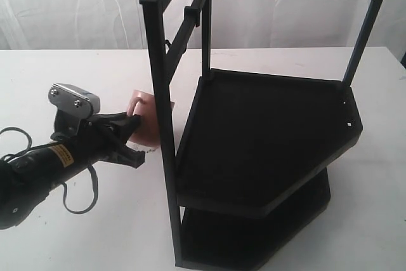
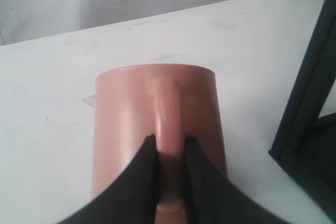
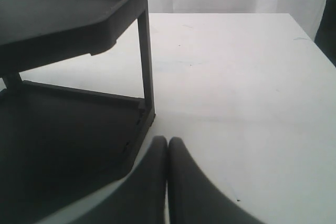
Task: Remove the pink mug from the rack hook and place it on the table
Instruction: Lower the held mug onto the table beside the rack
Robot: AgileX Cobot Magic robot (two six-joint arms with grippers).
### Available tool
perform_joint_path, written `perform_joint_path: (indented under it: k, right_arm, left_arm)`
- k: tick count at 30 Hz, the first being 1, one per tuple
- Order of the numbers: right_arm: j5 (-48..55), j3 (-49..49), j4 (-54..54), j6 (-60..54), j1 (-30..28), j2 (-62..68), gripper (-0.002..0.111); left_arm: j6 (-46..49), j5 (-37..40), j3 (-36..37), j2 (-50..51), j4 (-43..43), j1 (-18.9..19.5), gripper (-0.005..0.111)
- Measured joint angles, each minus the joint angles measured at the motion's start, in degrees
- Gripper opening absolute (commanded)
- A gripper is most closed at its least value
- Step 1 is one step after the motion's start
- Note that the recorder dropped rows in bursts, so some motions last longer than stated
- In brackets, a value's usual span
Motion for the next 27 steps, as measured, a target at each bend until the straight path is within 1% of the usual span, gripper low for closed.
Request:
perform_joint_path:
  k: [4, 6, 7, 8, 9, 12, 15, 21, 27]
  right_arm:
    - [0.00, 0.00, 0.00, 0.00, 0.00, 0.00, 0.000]
    - [0.00, 0.00, 0.00, 0.00, 0.00, 0.00, 0.000]
    - [0.00, 0.00, 0.00, 0.00, 0.00, 0.00, 0.000]
    - [0.00, 0.00, 0.00, 0.00, 0.00, 0.00, 0.000]
    - [0.00, 0.00, 0.00, 0.00, 0.00, 0.00, 0.000]
    - [0.00, 0.00, 0.00, 0.00, 0.00, 0.00, 0.000]
    - [0.00, 0.00, 0.00, 0.00, 0.00, 0.00, 0.000]
    - [0.00, 0.00, 0.00, 0.00, 0.00, 0.00, 0.000]
    - [0.00, 0.00, 0.00, 0.00, 0.00, 0.00, 0.000]
  left_arm:
    - [-0.64, -0.68, 1.60, 0.00, 3.23, 0.26, 0.000]
    - [-0.67, -0.44, 1.74, 0.00, 3.98, 0.26, 0.006]
    - [-0.77, -0.30, 1.74, 0.00, 4.14, 0.26, 0.016]
    - [-0.77, -0.06, 1.74, 0.00, 4.39, 0.26, 0.022]
    - [-0.89, -0.07, 1.74, 0.00, 4.69, 0.26, 0.033]
    - [-1.08, 1.56, 1.74, 0.23, 6.74, 0.26, 0.044]
    - [-1.95, 2.39, 1.85, 0.57, 9.17, 0.26, 0.047]
    - [-3.45, 2.60, 1.85, 0.57, 11.94, 0.26, 0.047]
    - [-3.68, 2.50, 1.96, -3.04, 10.34, 0.26, 0.047]
